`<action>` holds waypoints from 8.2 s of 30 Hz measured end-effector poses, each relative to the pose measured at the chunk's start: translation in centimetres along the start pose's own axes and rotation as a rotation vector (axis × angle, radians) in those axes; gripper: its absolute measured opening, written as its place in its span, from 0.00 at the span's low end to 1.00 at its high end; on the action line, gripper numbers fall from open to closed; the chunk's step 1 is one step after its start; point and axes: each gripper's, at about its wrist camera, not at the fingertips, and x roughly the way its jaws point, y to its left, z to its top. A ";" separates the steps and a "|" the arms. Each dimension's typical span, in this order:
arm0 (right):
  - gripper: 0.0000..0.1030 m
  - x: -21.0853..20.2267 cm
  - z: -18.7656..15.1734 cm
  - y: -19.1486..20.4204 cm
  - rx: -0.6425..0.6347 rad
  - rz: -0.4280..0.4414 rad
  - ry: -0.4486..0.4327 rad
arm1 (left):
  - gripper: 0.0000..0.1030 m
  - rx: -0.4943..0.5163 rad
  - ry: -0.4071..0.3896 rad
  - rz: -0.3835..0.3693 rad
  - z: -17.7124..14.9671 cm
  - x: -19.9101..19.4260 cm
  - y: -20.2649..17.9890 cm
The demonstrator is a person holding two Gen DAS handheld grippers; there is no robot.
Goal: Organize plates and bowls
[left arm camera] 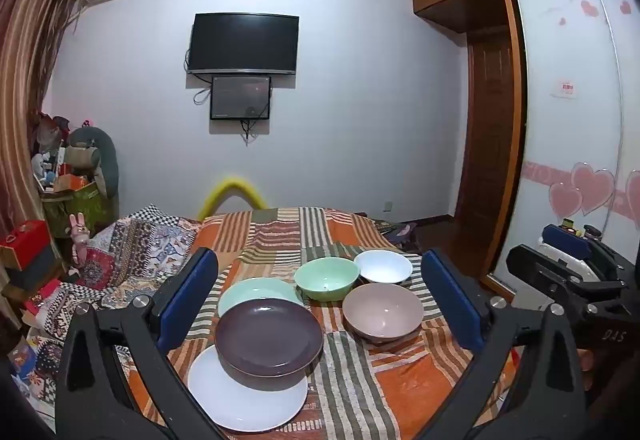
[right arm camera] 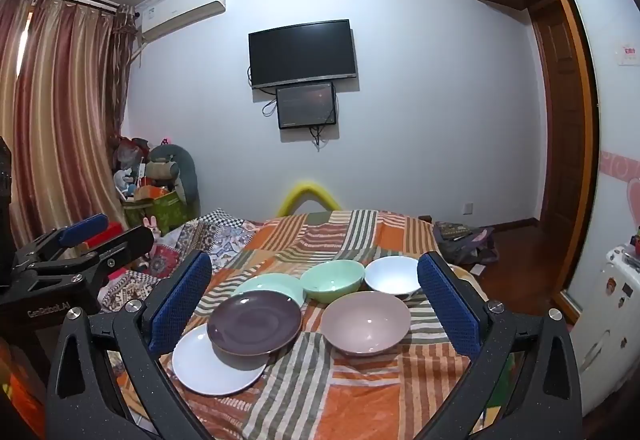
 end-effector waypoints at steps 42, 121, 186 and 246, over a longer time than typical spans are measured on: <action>1.00 0.0 -0.2 0.4 0.013 0.010 0.007 | 1.00 0.012 0.005 0.018 -0.3 0.4 0.1; 0.25 24.3 -13.2 2.4 0.095 0.107 0.655 | 0.34 -0.233 0.664 0.046 -15.7 26.1 20.8; 0.21 14.3 -10.4 -0.3 0.107 0.038 0.559 | 0.22 -0.085 0.662 -0.104 -12.0 14.2 8.1; 0.24 11.2 -15.9 -7.3 0.230 -0.056 0.683 | 0.30 -0.014 0.885 -0.125 -17.7 18.8 0.9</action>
